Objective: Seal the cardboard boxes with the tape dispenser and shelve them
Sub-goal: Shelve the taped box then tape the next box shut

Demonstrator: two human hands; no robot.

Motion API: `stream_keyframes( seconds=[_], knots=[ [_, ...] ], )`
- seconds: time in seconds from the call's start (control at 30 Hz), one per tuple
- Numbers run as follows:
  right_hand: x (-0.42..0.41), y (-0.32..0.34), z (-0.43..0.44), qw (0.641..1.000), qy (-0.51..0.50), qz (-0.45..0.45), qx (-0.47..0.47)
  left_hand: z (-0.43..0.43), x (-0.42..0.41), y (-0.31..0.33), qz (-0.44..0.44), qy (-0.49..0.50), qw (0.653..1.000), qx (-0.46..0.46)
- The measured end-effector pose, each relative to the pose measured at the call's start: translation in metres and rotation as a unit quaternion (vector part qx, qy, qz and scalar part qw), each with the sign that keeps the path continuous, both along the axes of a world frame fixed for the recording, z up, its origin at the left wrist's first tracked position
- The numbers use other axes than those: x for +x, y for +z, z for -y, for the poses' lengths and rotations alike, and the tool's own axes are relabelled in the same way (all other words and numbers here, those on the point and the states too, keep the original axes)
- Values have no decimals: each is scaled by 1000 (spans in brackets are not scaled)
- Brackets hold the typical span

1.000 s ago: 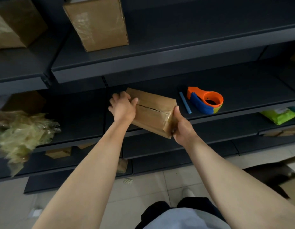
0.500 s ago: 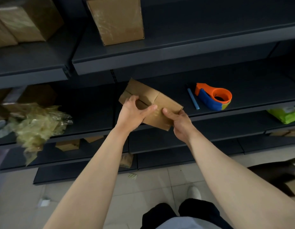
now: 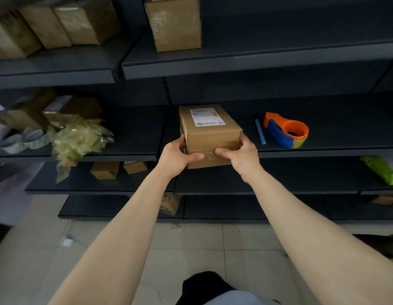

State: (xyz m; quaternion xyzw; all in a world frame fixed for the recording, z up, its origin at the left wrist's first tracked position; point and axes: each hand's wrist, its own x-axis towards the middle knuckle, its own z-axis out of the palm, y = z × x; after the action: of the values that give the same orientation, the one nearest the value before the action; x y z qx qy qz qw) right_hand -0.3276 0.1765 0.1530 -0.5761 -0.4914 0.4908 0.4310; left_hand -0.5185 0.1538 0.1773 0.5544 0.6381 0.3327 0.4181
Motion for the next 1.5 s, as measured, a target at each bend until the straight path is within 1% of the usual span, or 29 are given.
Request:
stream_keyframes(
  seconds=[0.07,0.2,0.37,0.47,0.63,0.73,0.87,1.03,1.23,1.5],
  knots=[
    [14,9,15,999,10,12,30,18,13,6,12,11,1000,25],
    [43,31,51,995,7,25,95,47,40,27,-8,5,997,73],
    [73,60,90,987,11,63,146,90,69,49,-2,1,993,120],
    [85,79,109,981,8,83,177,110,80,65,18,-3,990,143],
    [101,122,126,969,7,86,233,127,92,105,23,-6,980,196],
    [107,149,128,961,-8,66,268,125,97,133,26,-12,973,229],
    [109,178,114,957,-31,37,286,106,102,165,31,-25,965,258],
    [105,203,72,952,-37,55,299,57,103,188,30,-37,967,249],
    [91,207,9,954,-46,91,281,-18,90,192,7,-65,977,202],
    [70,207,-71,961,-80,119,237,-105,77,190,25,-65,982,173]
  ],
)
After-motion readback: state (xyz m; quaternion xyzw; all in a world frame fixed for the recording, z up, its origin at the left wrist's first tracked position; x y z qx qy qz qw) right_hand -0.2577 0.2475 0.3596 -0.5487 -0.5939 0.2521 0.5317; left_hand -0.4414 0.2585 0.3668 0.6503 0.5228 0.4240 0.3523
